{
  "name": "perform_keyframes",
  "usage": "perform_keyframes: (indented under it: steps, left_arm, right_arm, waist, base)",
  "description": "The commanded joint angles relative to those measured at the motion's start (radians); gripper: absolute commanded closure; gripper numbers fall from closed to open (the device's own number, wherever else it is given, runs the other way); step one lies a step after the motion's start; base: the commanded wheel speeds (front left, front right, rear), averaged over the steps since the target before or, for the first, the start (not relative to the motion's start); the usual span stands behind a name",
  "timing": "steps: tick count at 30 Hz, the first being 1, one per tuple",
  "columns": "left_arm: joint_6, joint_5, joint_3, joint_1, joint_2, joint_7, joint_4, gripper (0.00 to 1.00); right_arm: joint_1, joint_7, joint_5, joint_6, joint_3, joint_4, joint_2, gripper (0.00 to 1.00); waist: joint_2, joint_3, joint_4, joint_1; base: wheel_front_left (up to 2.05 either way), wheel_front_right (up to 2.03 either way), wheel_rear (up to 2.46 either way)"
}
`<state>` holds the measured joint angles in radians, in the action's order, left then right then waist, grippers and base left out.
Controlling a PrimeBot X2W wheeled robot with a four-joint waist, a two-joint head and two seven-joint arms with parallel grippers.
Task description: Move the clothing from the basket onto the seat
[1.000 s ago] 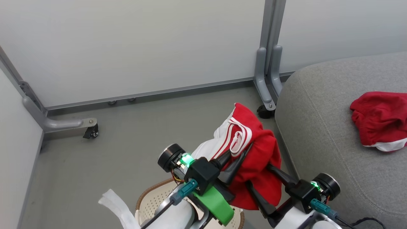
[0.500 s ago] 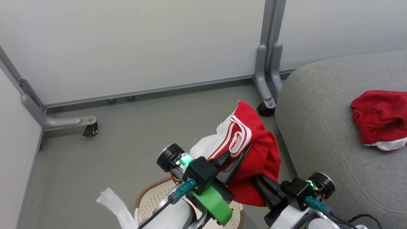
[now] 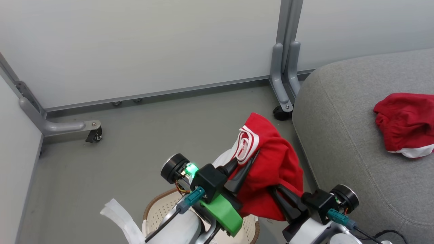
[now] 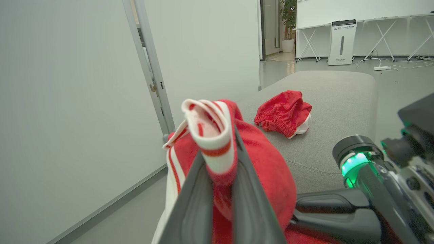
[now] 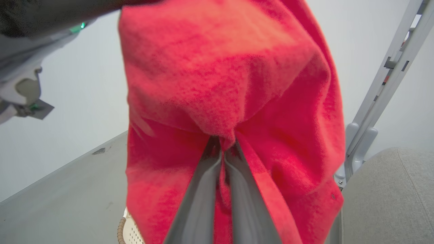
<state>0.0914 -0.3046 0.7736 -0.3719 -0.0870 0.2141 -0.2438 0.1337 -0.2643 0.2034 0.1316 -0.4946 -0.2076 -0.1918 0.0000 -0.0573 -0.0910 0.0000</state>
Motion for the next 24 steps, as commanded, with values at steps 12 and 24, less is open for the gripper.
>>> perform_keyframes:
  steps: [12,24]
  left_arm:
    - [-0.033,0.004,-0.007,-0.036,-0.014,-0.004,-0.021,0.00]
    - [-0.040,0.000,0.004,-0.033,-0.022,0.007,-0.030,0.00]
  right_arm:
    - [-0.008,0.000,0.018,-0.002,0.007,0.005,-0.001,1.00]
    - [-0.007,0.000,-0.002,-0.002,0.043,0.021,0.001,1.00]
  waist:
    - [0.0000,0.008,0.005,0.0000]
    - [0.0000,0.022,-0.013,0.0000]
  base:
    - [0.00,0.00,0.00]
    - [0.00,0.00,0.00]
